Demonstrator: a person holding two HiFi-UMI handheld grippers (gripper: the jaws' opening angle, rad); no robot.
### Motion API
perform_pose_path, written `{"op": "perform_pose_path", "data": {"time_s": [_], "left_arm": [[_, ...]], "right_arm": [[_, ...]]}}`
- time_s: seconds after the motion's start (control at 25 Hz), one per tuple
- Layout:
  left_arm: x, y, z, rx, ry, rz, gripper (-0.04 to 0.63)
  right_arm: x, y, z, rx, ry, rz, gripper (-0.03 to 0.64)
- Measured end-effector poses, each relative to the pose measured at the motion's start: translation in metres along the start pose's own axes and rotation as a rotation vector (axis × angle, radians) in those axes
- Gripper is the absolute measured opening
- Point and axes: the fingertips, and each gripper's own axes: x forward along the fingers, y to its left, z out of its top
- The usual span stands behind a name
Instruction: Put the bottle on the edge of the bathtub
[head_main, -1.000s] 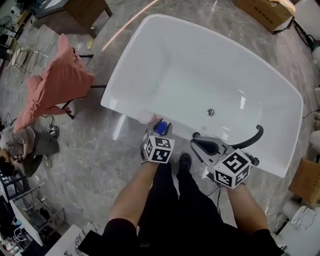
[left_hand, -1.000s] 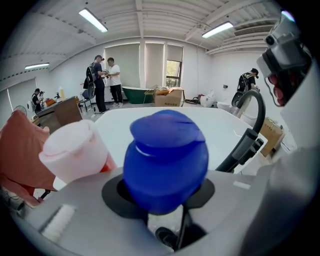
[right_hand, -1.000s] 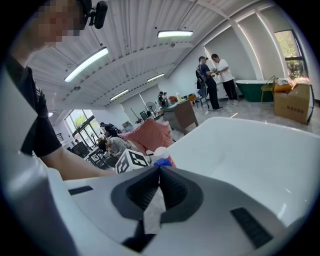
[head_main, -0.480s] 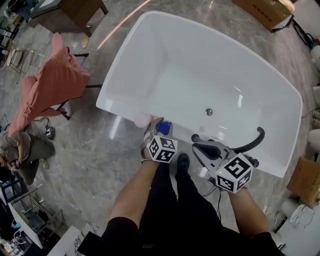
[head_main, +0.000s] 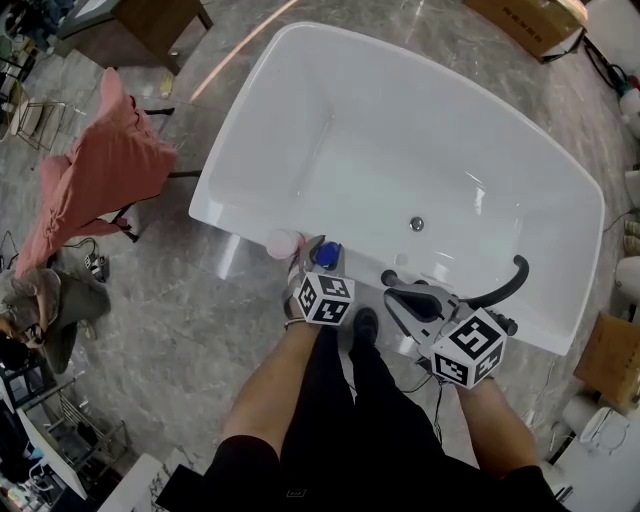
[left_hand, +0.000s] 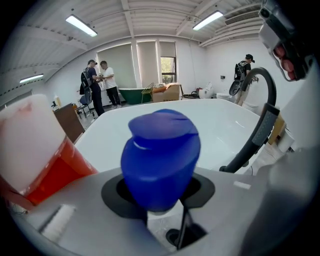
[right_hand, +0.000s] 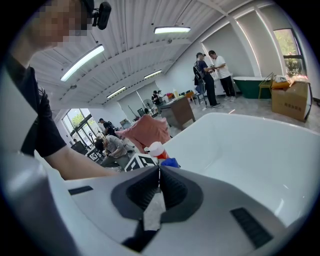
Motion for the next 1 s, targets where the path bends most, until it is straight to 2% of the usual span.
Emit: {"op": "perform_pose_path", "data": {"time_s": [0.16, 1.0], "left_arm": [[-0.006, 0.006, -0.006, -0.040, 0.008, 0.027, 0.163], [-0.038, 0.014, 0.015, -0.053, -0.033, 0.077, 0.164]], "right_arm": [[-0.001, 0.000, 0.001, 0.000, -0.004, 0.003, 0.012], [-0.015, 0.012, 0.003, -0.017, -0.023, 0.014, 0.012]]}}
